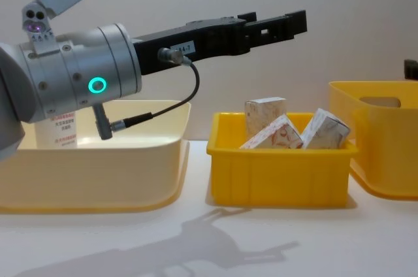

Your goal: Bimanual collaborative sorting of washing and personal care products

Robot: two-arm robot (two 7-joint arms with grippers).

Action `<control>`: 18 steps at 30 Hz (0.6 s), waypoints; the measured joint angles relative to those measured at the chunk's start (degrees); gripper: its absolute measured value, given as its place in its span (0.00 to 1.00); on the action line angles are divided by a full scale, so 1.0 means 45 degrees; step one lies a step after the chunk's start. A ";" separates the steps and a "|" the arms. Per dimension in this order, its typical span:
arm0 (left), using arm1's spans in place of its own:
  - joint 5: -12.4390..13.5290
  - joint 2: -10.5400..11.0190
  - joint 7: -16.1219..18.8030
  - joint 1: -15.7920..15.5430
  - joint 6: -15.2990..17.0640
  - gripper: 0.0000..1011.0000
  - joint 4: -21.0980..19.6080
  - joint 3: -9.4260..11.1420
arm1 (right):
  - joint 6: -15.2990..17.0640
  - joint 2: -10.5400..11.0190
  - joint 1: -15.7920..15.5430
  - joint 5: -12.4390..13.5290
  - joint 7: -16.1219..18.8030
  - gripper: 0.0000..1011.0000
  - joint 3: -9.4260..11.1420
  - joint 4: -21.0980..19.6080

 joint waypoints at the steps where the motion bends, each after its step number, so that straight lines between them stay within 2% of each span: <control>1: 0.0000 0.0001 0.0000 0.0000 0.0000 0.99 -0.0001 0.0000 | -0.0084 0.0000 -0.0022 0.0023 0.0039 0.99 0.0014 -0.0024; 8: 0.0040 0.0009 0.0077 0.0029 0.0000 0.99 -0.0016 0.0001 | -0.0926 -0.0007 -0.0233 0.0321 0.0532 0.99 0.0162 -0.0424; 13: 0.0245 0.0052 0.0431 0.0153 0.0000 0.99 -0.0106 0.0000 | -0.1637 -0.0014 -0.0380 0.0589 0.0969 0.99 0.0262 -0.0705; 18: 0.0676 0.0144 0.1188 0.0440 0.0000 0.99 -0.0307 -0.0002 | -0.2396 -0.0040 -0.0537 0.0938 0.1496 0.99 0.0377 -0.1076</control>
